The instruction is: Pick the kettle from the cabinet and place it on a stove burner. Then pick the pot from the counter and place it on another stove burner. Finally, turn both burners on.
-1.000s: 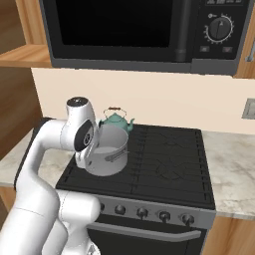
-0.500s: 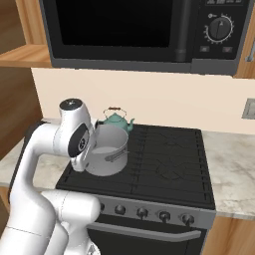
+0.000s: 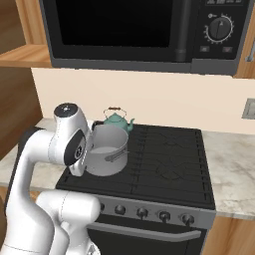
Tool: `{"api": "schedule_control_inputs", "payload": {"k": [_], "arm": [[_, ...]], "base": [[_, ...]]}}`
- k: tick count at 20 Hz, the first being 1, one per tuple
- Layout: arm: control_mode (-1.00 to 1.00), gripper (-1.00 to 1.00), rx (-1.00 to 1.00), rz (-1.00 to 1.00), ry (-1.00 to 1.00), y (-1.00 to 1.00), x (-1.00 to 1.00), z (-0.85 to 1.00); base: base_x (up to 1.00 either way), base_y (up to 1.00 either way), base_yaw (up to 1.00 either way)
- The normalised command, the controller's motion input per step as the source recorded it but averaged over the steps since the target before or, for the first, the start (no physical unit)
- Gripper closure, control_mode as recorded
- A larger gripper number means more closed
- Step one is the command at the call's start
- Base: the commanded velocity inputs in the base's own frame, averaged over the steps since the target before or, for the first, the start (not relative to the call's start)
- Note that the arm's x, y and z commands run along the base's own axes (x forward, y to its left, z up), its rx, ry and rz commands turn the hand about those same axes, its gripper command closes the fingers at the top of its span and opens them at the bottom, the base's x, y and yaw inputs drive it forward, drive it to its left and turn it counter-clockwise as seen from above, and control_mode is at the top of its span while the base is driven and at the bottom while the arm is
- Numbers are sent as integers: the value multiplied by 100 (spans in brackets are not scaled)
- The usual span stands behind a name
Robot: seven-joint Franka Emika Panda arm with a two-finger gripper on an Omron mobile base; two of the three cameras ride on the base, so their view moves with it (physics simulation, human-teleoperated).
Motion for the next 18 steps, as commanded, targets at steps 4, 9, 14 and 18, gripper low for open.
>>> {"api": "schedule_control_inputs", "payload": {"k": [4, 9, 14, 18], "arm": [[-100, -100, 0, 8, -3, 0, -11, 5], [-100, -100, -6, 10, -2, 0, -15, 8], [-100, -100, -9, 11, -3, 0, -23, 17], [-100, -100, -10, 11, -6, 0, -27, 26]], "base": [[0, 0, 0], [0, 0, 0], [0, 0, 0], [0, 0, 0]]}}
